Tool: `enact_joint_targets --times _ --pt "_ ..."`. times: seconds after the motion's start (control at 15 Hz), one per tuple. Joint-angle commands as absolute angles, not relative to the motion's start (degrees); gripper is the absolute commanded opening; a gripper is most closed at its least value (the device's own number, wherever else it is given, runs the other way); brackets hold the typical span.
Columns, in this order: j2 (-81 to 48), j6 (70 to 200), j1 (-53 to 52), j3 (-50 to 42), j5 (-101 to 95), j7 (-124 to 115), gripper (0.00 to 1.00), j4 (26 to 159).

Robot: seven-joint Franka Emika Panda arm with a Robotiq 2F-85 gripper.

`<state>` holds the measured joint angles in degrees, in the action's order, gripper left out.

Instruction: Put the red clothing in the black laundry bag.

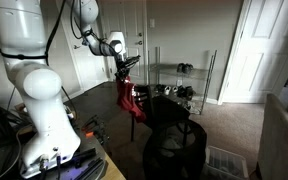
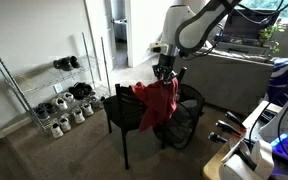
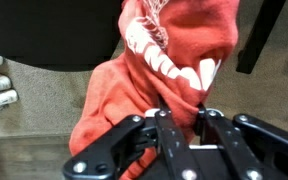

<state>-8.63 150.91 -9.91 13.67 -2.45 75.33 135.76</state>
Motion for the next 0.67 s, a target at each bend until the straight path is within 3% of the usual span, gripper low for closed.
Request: enact_joint_targets --times 0.0,0.6 --pt "-0.5 154.6 -10.2 15.2 -0.8 73.4 0.06 145.1" --pt "14.2 150.4 -16.2 13.6 0.2 70.2 0.05 155.1"
